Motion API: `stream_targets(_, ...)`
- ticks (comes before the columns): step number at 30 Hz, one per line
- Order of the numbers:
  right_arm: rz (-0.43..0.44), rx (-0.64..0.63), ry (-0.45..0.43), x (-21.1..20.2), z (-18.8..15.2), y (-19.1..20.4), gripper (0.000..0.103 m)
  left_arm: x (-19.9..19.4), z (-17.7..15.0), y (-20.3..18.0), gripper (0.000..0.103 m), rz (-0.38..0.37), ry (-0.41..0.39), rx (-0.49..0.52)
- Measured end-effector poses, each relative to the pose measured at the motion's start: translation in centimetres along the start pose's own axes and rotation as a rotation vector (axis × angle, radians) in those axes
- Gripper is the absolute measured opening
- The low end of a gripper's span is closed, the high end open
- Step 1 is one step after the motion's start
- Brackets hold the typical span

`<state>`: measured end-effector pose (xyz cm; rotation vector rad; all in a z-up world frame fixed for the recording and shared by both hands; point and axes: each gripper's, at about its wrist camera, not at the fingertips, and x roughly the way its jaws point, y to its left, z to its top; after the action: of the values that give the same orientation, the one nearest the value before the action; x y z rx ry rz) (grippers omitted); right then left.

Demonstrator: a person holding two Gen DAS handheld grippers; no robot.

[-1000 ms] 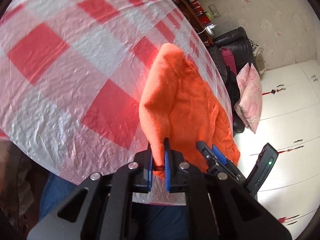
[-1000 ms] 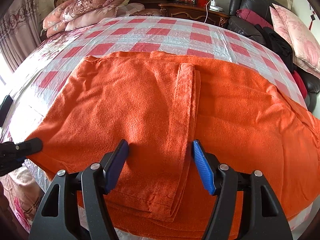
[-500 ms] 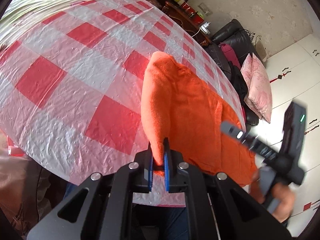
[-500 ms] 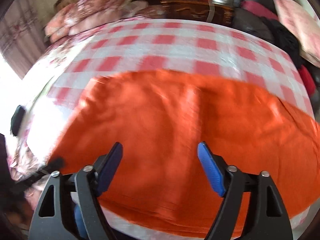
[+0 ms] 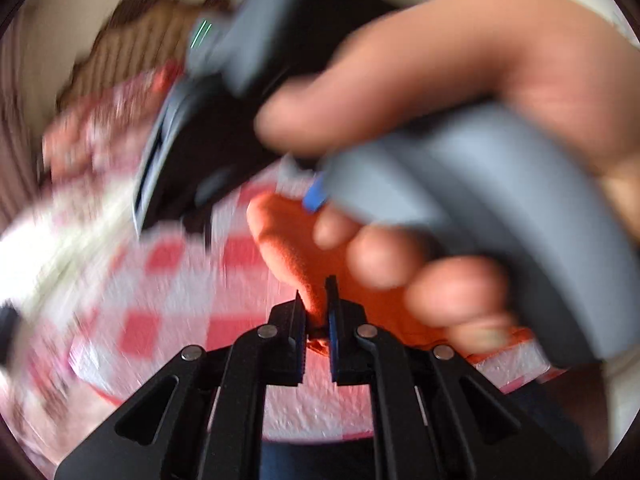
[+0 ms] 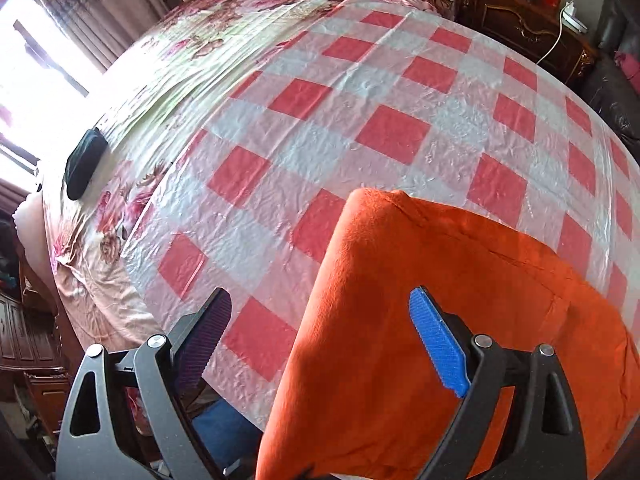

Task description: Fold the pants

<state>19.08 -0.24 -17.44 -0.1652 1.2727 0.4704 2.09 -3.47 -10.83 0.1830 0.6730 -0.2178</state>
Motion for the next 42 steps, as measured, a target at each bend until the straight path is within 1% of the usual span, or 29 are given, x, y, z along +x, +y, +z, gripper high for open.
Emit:
stream_targets(1,-0.003,0.0,0.006,0.1,0.0,-0.3,0.087,-0.2,0.2,-0.8,0.008,0.015,-0.015,0.043)
stream_targets(3,0.005,0.005,0.012,-0.2,-0.4,-1.3,0.086,-0.7,0.2,-2.1,0.008,0.014,-0.044,0.106)
stream_targets(5,0.003,-0.008,0.009,-0.6,-1.0,-2.3,0.068,-1.0,0.3,-2.9,0.008,0.009,-0.063,0.14)
stream_targets(6,0.006,-0.01,0.014,-0.6,-1.1,-2.7,0.047,-1.3,0.3,-3.2,0.008,-0.005,-0.073,0.153)
stream_targets(8,0.039,0.048,0.006,-1.0,-1.4,-4.7,0.034,-1.5,0.5,-3.5,0.008,-0.018,-0.077,0.156)
stream_targets(9,0.069,0.087,-0.01,-1.6,-1.7,-6.0,0.029,-1.6,0.6,-3.5,0.008,-0.026,-0.076,0.153)
stream_targets(12,0.136,0.164,-0.079,-4.1,-2.5,-9.1,0.023,-2.2,1.1,-4.1,0.008,-0.045,-0.102,0.173)
stream_targets(15,0.201,0.235,-0.16,-7.5,-4.0,-12.7,0.022,-3.3,2.9,-7.3,0.008,-0.092,-0.184,0.266)
stream_targets(16,0.22,0.257,-0.182,-8.5,-4.6,-13.7,0.022,-3.7,3.5,-8.6,0.008,-0.123,-0.202,0.291)
stream_targets(18,0.271,0.338,-0.241,-10.8,-6.8,-17.5,0.022,-4.1,4.2,-10.7,0.008,-0.182,-0.221,0.323)
stream_targets(19,0.289,0.378,-0.262,-11.7,-7.9,-19.3,0.022,-4.1,4.3,-12.4,0.008,-0.209,-0.232,0.363)
stream_targets(21,0.293,0.459,-0.298,-12.8,-11.2,-23.9,0.022,-3.6,3.9,-16.4,0.008,-0.251,-0.247,0.441)
stream_targets(23,0.294,0.529,-0.301,-12.4,-13.9,-27.6,0.023,-2.7,2.8,-20.0,0.008,-0.272,-0.245,0.499)
stream_targets(24,0.31,0.559,-0.299,-11.7,-15.4,-29.6,0.023,-2.2,2.2,-21.9,0.008,-0.268,-0.243,0.531)
stream_targets(25,0.315,0.589,-0.286,-10.6,-16.8,-31.4,0.027,-1.5,1.0,-24.1,0.008,-0.258,-0.237,0.578)
stream_targets(27,0.282,0.628,-0.25,-8.7,-18.8,-33.5,0.03,-0.1,-1.1,-26.4,0.008,-0.242,-0.212,0.638)
stream_targets(28,0.284,0.635,-0.241,-8.0,-19.4,-34.0,0.034,0.5,-2.2,-27.7,0.008,-0.226,-0.195,0.672)
stream_targets(29,0.303,0.643,-0.236,-7.3,-20.2,-34.5,0.048,0.8,-3.0,-28.4,0.009,-0.207,-0.194,0.694)
stream_targets(30,0.311,0.64,-0.245,-7.1,-20.7,-34.7,0.068,1.1,-3.6,-28.8,0.012,-0.182,-0.199,0.711)
stream_targets(31,0.312,0.63,-0.267,-7.1,-21.1,-34.7,0.078,1.1,-3.8,-29.2,0.017,-0.168,-0.203,0.72)
stream_targets(32,0.316,0.619,-0.282,-7.1,-21.4,-34.6,0.078,1.3,-4.1,-29.5,0.022,-0.148,-0.204,0.729)
stream_targets(33,0.323,0.608,-0.29,-7.2,-21.5,-34.6,0.078,1.4,-4.3,-29.5,0.031,-0.126,-0.204,0.731)
stream_targets(36,0.312,0.599,-0.293,-6.8,-21.6,-34.3,0.078,1.5,-4.9,-29.7,0.033,-0.108,-0.187,0.748)
stream_targets(37,0.302,0.591,-0.296,-6.8,-21.6,-34.1,0.075,1.4,-5.3,-29.9,0.033,-0.104,-0.189,0.766)
stream_targets(38,0.285,0.573,-0.303,-6.9,-21.7,-33.8,0.072,1.3,-5.7,-29.9,0.033,-0.097,-0.19,0.78)
stream_targets(39,0.277,0.555,-0.305,-6.8,-21.7,-33.5,0.064,1.4,-6.1,-30.2,0.033,-0.09,-0.19,0.791)
stream_targets(40,0.27,0.544,-0.3,-6.7,-21.7,-33.3,0.063,1.6,-6.1,-30.5,0.033,-0.084,-0.191,0.797)
stream_targets(41,0.257,0.537,-0.298,-6.5,-21.6,-33.0,0.059,1.8,-6.0,-30.6,0.033,-0.08,-0.19,0.798)
stream_targets(42,0.24,0.527,-0.297,-6.4,-21.6,-32.9,0.05,2.0,-6.0,-30.6,0.029,-0.078,-0.186,0.801)
